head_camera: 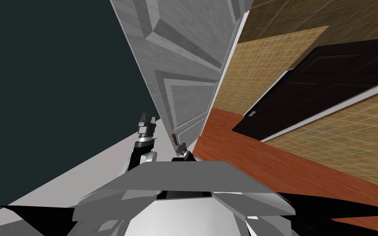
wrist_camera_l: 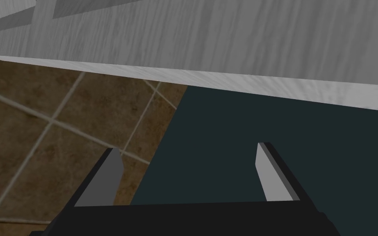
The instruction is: Push the door open
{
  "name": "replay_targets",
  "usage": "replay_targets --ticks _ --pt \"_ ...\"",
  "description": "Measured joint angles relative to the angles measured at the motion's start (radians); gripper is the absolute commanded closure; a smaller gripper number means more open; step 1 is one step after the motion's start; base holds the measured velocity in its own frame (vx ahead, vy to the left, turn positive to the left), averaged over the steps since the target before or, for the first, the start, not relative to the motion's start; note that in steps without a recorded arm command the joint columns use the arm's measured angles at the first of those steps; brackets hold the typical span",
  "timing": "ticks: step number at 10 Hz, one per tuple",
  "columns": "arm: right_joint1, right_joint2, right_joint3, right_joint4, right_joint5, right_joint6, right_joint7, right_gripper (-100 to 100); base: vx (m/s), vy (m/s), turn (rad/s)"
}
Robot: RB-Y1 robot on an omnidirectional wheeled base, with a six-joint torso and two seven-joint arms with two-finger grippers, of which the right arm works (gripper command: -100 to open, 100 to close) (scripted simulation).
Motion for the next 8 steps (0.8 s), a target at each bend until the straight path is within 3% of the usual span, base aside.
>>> replay_targets --ticks 1,2,3,5,8 --pt "0.0 0.0 0.0 0.0 0.0 0.0 0.0 100 0.0 0.0 0.0" --pt "0.0 0.0 0.0 0.0 0.0 0.0 0.0 -100 -0.122 -0.06 -0.106" --pt "0.009 -0.01 -0.004 -0.01 -0.003 -0.002 0.0 -100 -0.195 -0.098 -0.111" --pt "0.019 -0.01 -0.012 -0.004 -0.01 -0.02 0.0 -100 -0.155 -0.066 -0.051" --pt "0.016 -0.014 -0.017 0.002 -0.012 -0.02 0.002 -100 0.109 0.115 0.023"
